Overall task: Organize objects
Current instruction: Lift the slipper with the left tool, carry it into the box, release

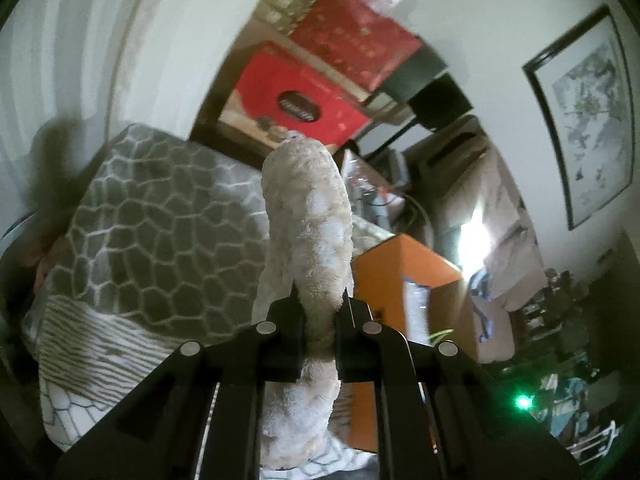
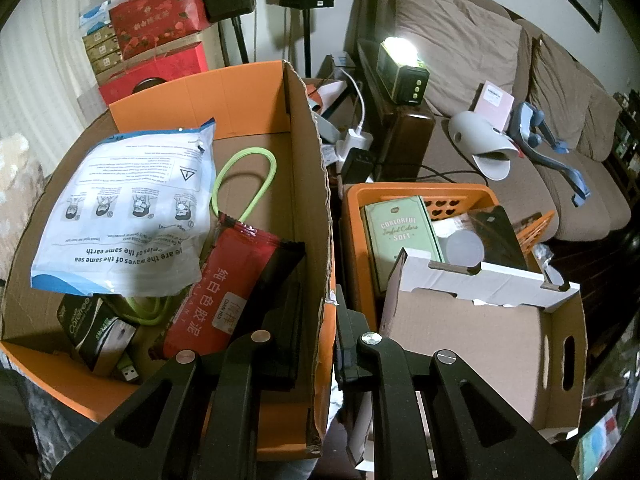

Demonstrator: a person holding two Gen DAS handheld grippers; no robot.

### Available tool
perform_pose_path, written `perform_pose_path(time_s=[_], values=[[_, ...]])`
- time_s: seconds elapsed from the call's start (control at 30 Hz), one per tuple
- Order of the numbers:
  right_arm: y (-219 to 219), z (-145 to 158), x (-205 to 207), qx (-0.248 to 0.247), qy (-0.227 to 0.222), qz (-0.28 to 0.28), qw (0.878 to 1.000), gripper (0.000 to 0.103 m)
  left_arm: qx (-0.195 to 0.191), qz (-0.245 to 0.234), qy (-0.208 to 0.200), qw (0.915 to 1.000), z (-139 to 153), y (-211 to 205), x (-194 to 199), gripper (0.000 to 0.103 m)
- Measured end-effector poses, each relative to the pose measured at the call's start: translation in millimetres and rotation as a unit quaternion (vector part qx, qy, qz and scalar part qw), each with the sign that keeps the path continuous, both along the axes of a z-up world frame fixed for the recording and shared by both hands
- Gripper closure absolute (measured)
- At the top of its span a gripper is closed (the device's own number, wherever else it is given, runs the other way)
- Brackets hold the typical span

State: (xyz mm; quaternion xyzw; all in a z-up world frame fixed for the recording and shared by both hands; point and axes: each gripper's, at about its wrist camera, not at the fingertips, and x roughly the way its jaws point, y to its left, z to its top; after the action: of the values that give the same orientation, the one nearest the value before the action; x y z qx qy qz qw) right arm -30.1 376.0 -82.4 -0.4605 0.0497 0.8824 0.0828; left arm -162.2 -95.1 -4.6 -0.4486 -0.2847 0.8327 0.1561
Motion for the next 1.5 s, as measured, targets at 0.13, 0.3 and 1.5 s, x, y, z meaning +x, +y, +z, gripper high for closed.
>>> perform_pose_path(time_s=[0.13, 0.3, 1.5], values=[[0, 0, 0, 0.0, 0.0, 0.0, 1.0, 0.091, 0.01, -0.015, 0.017, 0.9997, 19, 20, 2, 0.093], [0, 0, 0, 0.0, 0.0, 0.0, 1.0, 0.091, 0.016, -0.037, 0.039, 0.9984, 44, 48, 4, 0.093], [-1, 0, 0, 0.0, 0.0, 0.0, 1.0, 0.091, 0.121, -0.082, -0.03, 0.9889, -24, 228, -20, 0.093]])
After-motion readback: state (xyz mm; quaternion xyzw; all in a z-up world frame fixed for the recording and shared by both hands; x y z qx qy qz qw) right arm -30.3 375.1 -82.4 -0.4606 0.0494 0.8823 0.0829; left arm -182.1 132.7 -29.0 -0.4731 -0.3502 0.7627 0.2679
